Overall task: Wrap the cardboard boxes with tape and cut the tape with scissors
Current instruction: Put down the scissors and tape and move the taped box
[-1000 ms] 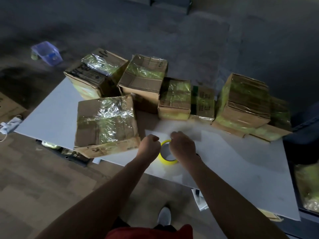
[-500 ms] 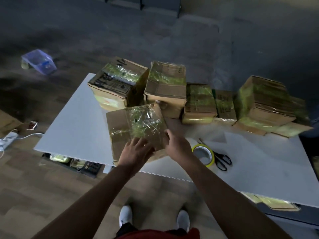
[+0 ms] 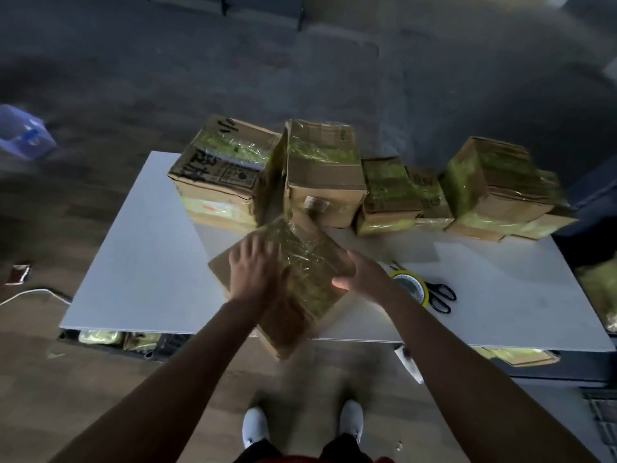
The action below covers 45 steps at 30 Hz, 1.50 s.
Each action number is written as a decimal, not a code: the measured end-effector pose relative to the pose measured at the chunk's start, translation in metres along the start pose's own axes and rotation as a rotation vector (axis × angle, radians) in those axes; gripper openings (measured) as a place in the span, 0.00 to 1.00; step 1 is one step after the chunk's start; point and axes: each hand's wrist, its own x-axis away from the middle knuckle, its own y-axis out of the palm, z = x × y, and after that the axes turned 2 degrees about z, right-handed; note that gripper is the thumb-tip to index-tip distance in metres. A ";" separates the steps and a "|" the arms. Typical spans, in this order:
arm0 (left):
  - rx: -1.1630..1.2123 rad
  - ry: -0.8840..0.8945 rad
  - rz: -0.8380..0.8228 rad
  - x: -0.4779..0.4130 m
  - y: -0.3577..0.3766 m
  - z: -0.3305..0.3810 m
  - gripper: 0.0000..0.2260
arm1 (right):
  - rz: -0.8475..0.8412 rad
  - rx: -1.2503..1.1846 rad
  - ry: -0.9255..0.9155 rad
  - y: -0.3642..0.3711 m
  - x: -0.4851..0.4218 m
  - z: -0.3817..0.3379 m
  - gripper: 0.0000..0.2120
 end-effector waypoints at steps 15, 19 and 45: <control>0.493 -0.759 -0.213 0.028 0.036 0.009 0.32 | 0.450 0.449 -0.355 0.078 0.024 -0.049 0.29; 0.530 -0.726 -0.226 0.027 0.041 -0.003 0.27 | 0.463 0.485 -0.244 0.059 0.019 -0.029 0.35; 0.559 -0.865 -0.172 0.024 0.043 -0.004 0.29 | 0.283 -0.205 0.156 0.031 0.025 0.019 0.27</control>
